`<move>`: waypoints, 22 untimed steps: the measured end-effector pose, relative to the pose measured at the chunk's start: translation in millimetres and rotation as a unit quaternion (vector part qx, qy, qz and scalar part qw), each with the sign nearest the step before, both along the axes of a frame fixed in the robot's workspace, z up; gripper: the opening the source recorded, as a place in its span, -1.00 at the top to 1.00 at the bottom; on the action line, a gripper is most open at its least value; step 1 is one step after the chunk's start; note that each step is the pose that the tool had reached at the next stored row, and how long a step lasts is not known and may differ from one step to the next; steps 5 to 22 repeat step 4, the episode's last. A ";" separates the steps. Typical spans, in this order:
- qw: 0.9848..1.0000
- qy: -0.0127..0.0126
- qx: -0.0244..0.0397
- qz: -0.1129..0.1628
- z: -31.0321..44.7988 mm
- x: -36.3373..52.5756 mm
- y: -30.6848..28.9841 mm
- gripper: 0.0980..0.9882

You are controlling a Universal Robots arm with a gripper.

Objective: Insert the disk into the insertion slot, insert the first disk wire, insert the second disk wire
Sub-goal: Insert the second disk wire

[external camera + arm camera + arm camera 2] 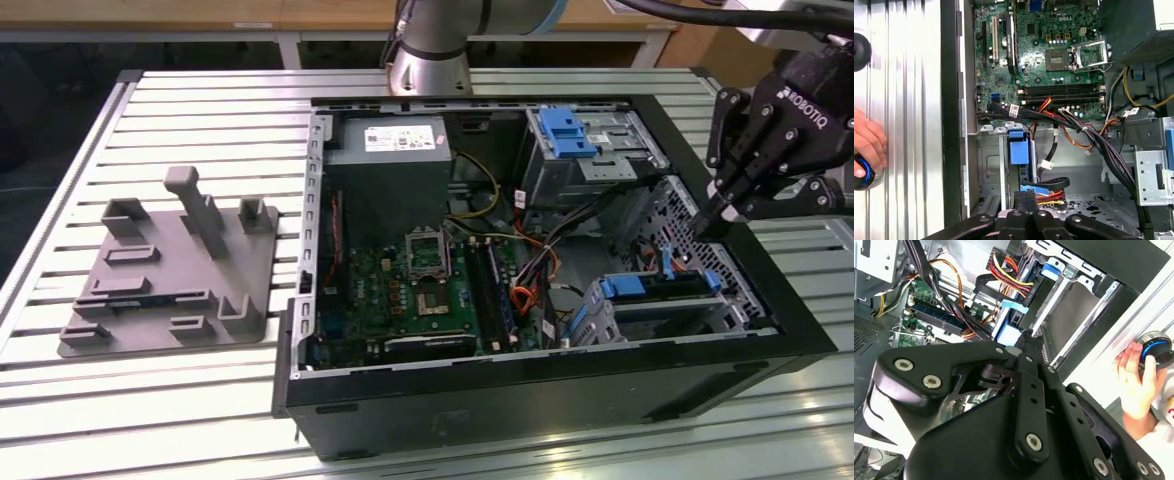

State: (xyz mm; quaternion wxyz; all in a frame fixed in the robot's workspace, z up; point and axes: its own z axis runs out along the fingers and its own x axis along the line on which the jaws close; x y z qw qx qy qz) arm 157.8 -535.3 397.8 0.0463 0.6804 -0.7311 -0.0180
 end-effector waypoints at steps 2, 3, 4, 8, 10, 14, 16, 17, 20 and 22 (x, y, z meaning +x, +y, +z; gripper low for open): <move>1.000 0.000 0.000 0.000 0.0 0.0 0.0 0.98; 1.000 0.000 0.000 0.000 0.0 0.0 0.0 0.98; 1.000 0.000 0.000 0.000 0.0 0.0 0.0 0.98; 1.000 0.000 0.000 0.000 0.0 0.0 0.0 0.98; 1.000 0.000 0.000 0.000 0.0 0.0 0.0 0.98; 1.000 0.000 0.000 0.000 0.0 0.0 0.0 0.98; 1.000 0.000 0.000 0.000 0.0 0.0 0.0 0.98; 1.000 0.000 0.000 0.000 0.0 0.0 0.0 0.98; 1.000 0.000 0.000 0.000 0.0 0.0 0.0 0.98; 1.000 0.000 0.000 0.000 0.0 0.0 0.0 0.98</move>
